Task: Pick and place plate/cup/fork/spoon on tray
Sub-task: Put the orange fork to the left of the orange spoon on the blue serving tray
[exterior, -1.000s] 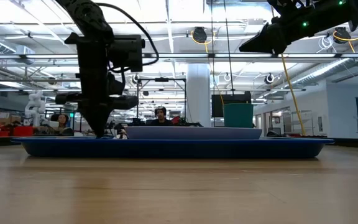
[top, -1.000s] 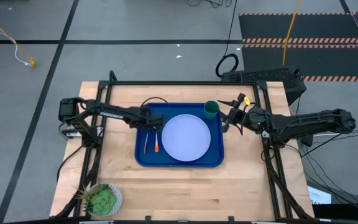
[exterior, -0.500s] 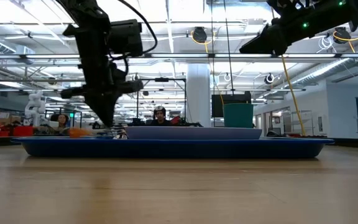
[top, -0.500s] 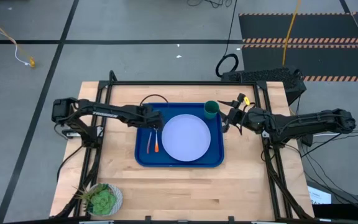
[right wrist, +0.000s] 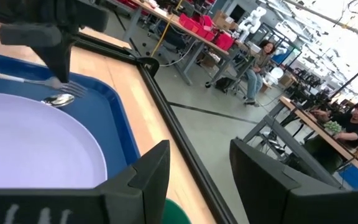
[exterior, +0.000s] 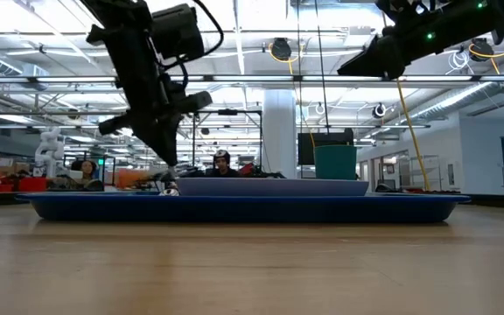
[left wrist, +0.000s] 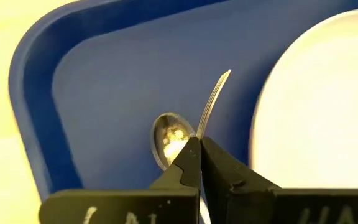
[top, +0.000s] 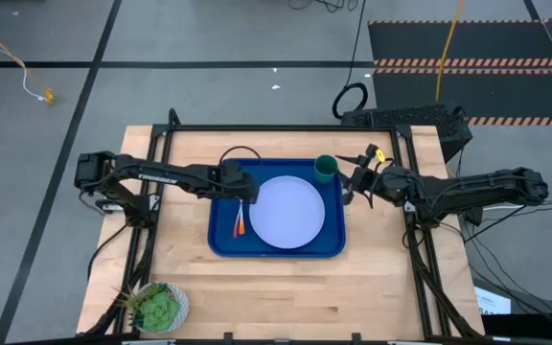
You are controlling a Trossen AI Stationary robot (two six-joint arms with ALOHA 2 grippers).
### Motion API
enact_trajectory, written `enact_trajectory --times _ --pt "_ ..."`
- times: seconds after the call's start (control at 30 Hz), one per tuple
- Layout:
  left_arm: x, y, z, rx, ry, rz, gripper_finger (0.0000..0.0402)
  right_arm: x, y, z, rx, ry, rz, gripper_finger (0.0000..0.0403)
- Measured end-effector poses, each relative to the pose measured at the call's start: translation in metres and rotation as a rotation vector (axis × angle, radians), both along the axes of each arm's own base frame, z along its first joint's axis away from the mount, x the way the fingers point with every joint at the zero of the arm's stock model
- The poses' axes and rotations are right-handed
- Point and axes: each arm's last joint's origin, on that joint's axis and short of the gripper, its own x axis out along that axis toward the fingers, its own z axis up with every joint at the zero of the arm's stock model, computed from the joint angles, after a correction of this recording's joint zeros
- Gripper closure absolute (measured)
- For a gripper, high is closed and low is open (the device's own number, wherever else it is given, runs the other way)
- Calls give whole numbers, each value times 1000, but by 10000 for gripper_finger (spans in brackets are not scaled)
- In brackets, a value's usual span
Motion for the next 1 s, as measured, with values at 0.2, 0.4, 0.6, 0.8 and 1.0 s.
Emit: enact_trajectory --times 0.2,0.4,0.6,0.8,1.0 --pt "-7 0 0 24 -63 -6 401 0 0 -2 18 9 -3 243" --pt "-37 -4 -6 51 -282 7 401 0 0 -3 18 18 -3 243" --pt "-68 -7 -11 31 -423 58 401 0 0 -3 18 20 -4 243" --pt "-90 -11 -32 -36 -387 100 401 0 0 0 17 -11 -2 243" --pt "-102 -12 -52 -82 -369 159 401 0 0 0 14 -12 -1 243"
